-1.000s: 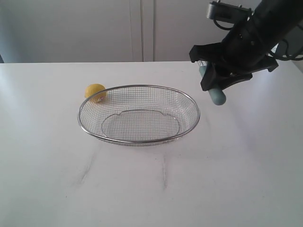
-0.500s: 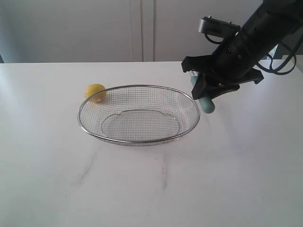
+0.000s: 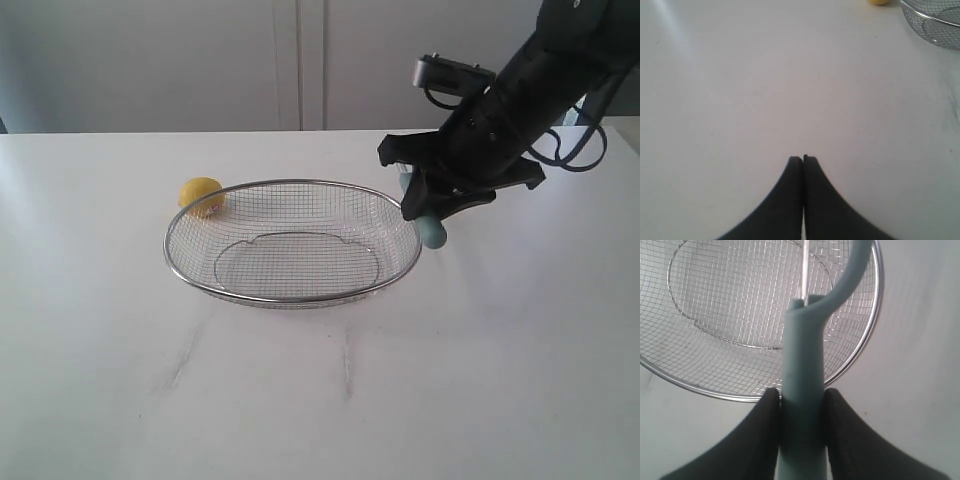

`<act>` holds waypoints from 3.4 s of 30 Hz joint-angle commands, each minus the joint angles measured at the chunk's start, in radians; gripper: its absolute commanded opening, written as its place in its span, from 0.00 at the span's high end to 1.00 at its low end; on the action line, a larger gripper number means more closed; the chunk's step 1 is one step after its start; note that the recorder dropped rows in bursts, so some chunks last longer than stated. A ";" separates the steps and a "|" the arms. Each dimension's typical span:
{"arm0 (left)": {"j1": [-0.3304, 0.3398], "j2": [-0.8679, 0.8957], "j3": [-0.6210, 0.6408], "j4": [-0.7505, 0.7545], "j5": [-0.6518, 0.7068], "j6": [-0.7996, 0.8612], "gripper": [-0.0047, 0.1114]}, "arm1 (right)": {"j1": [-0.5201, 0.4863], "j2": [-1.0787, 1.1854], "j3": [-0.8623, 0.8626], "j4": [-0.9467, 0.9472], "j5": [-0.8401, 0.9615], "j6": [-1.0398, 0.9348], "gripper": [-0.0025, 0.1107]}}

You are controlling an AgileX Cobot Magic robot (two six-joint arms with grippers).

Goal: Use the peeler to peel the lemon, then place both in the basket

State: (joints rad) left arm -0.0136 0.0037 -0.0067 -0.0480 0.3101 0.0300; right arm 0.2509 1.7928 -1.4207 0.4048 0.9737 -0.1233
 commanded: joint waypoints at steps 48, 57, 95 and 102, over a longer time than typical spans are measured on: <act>0.001 -0.004 0.007 0.065 -0.194 0.001 0.96 | -0.002 0.015 0.004 0.048 -0.064 -0.036 0.98; 0.001 -0.004 0.007 0.065 -0.387 0.001 0.96 | -0.002 0.015 0.004 0.048 -0.064 -0.036 0.98; 0.001 -0.004 -0.093 0.061 -0.161 0.001 0.96 | -0.002 0.015 0.004 0.046 -0.056 -0.036 0.98; 0.001 -0.004 -0.199 0.061 -0.013 -0.004 0.96 | -0.002 0.015 0.004 0.046 -0.056 -0.036 0.98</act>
State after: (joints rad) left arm -0.0136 0.0037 -0.1696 0.0177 0.2573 0.0319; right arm 0.2509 1.8104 -1.4207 0.4480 0.9188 -0.1453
